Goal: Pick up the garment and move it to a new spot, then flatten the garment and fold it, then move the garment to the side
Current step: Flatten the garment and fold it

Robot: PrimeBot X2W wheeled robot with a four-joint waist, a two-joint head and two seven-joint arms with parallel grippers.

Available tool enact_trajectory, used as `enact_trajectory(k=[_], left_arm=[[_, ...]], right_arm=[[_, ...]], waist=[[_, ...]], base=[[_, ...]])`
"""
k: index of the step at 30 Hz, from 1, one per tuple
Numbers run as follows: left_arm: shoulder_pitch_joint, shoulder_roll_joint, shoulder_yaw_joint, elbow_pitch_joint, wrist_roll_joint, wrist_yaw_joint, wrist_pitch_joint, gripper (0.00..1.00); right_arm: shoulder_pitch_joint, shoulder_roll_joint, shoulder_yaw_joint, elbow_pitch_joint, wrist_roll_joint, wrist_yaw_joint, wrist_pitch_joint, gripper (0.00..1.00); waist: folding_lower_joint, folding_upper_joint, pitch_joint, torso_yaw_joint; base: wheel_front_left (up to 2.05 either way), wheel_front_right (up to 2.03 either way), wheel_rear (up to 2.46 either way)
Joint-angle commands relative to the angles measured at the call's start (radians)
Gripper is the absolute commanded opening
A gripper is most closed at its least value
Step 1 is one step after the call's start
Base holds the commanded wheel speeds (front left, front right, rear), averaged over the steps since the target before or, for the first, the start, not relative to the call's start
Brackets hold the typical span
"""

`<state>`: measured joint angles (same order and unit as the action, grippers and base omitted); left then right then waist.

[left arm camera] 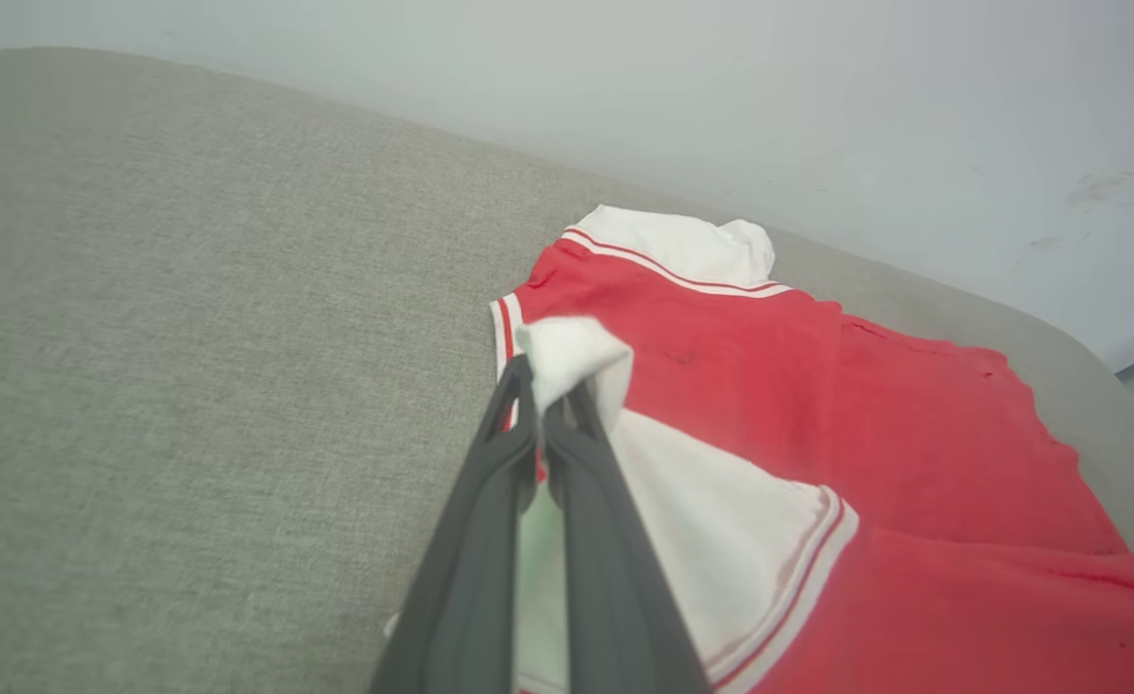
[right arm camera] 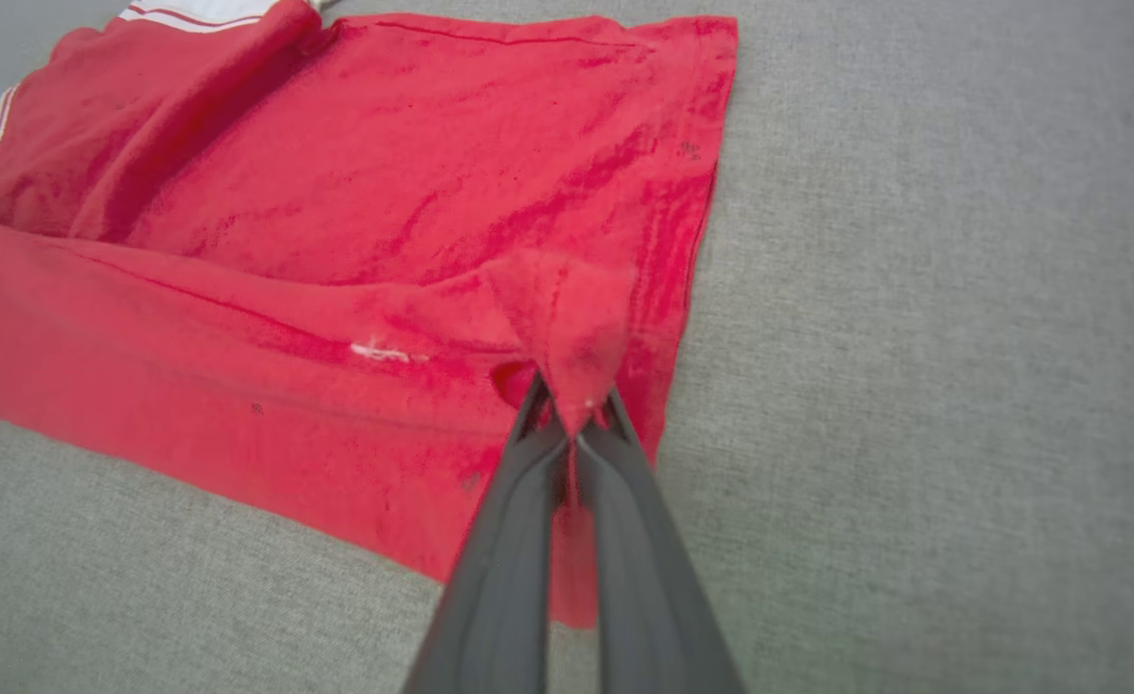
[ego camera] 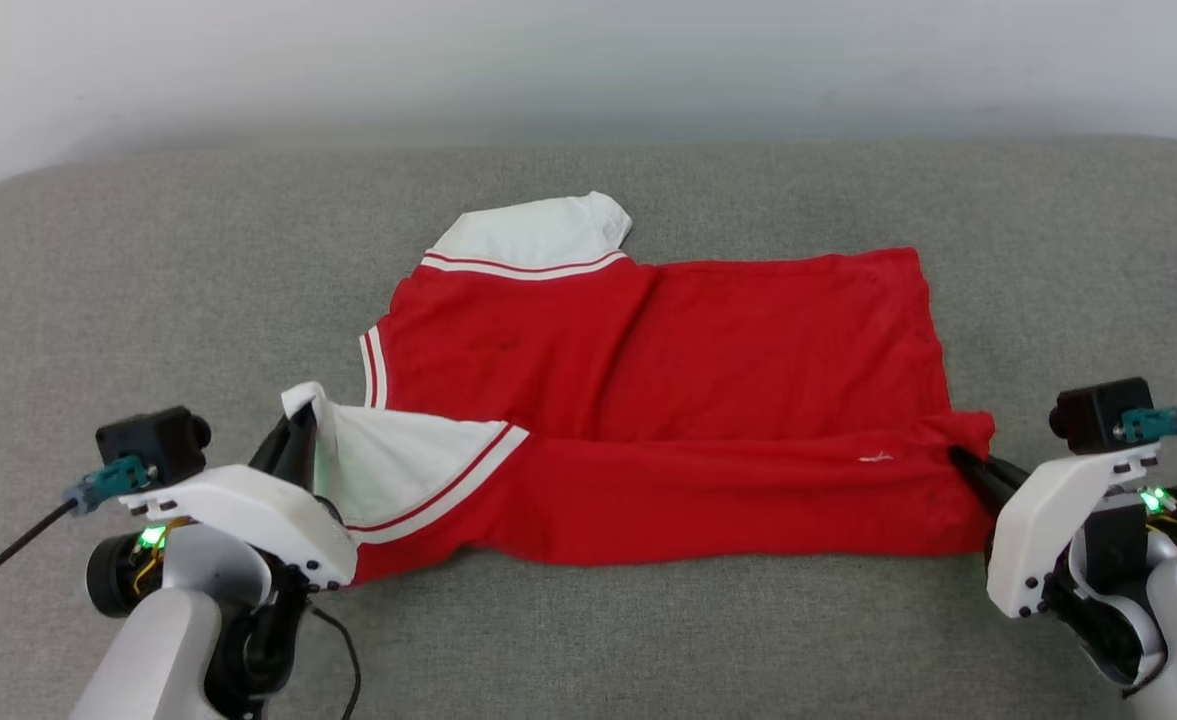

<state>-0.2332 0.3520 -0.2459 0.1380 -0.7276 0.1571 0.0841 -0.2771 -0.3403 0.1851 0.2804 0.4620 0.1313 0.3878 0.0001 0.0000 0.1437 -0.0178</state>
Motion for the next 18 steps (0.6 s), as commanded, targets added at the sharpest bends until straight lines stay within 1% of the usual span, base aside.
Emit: enact_trajectory(k=[1, 7, 8, 9, 10, 11, 12, 14, 15, 16, 18], left_arm=[[-0.033, -0.007, -0.001, 0.025, 0.0, -0.012, -0.014, 0.0], [-0.133, -0.034, -0.024, 0.165, 0.0, -0.064, -0.042, 0.0], [-0.147, -0.037, -0.029, 0.191, 0.0, -0.074, -0.043, 0.0], [-0.158, -0.041, -0.034, 0.217, -0.001, -0.084, -0.044, 0.0], [-0.169, -0.045, -0.041, 0.241, -0.005, -0.094, -0.039, 0.0], [-0.178, -0.052, -0.046, 0.266, -0.008, -0.103, -0.035, 0.02], [-0.19, -0.059, -0.049, 0.287, -0.01, -0.112, -0.04, 0.24], [-0.207, -0.069, -0.054, 0.332, -0.018, -0.129, -0.039, 0.6], [-0.213, -0.07, -0.054, 0.35, -0.02, -0.135, -0.044, 0.86], [-0.219, -0.072, -0.053, 0.367, -0.023, -0.14, -0.049, 1.0], [-0.226, -0.077, -0.048, 0.398, -0.032, -0.148, -0.059, 1.0]], right_arm=[[-0.029, -0.009, 0.007, 0.021, 0.007, -0.001, -0.013, 0.0], [-0.116, -0.016, 0.051, 0.122, 0.025, -0.001, -0.065, 0.01], [-0.127, -0.016, 0.062, 0.138, 0.025, -0.001, -0.073, 0.19], [-0.139, -0.016, 0.071, 0.155, 0.026, -0.001, -0.083, 0.31], [-0.149, -0.013, 0.079, 0.171, 0.031, -0.001, -0.093, 0.56], [-0.155, -0.011, 0.089, 0.19, 0.033, -0.001, -0.1, 0.93], [-0.161, -0.008, 0.1, 0.206, 0.037, -0.001, -0.111, 1.0], [-0.174, -0.003, 0.12, 0.234, 0.046, -0.001, -0.131, 1.0], [-0.177, -0.004, 0.129, 0.248, 0.048, -0.001, -0.142, 1.0], [-0.176, -0.003, 0.139, 0.257, 0.056, -0.001, -0.158, 1.0], [-0.179, -0.007, 0.153, 0.262, 0.063, -0.001, -0.209, 1.0]], waist=[[-0.0001, 0.0, 0.036, 0.0], [-0.0001, 0.0, 0.091, 0.001], [-0.0001, 0.0, 0.098, 0.0], [-0.0001, 0.0, 0.104, -0.001], [-0.0001, 0.0, 0.109, -0.002], [-0.0001, 0.0, 0.112, -0.003], [-0.0001, 0.0, 0.115, -0.004], [-0.0001, 0.0, 0.118, -0.007], [-0.0001, 0.0, 0.118, -0.008], [-0.0001, 0.0, 0.116, -0.01], [-0.0001, 0.0, 0.109, -0.013]], base=[[0.0, 0.0, 0.0], [0.0, 0.0, 0.0], [0.0, 0.0, 0.0], [0.0, 0.0, 0.0], [0.0, 0.0, 0.0], [0.0, 0.0, 0.0], [0.0, 0.0, 0.0], [0.0, 0.0, 0.0], [0.0, 0.0, 0.0], [0.0, 0.0, 0.0], [0.0, 0.0, 0.0]])
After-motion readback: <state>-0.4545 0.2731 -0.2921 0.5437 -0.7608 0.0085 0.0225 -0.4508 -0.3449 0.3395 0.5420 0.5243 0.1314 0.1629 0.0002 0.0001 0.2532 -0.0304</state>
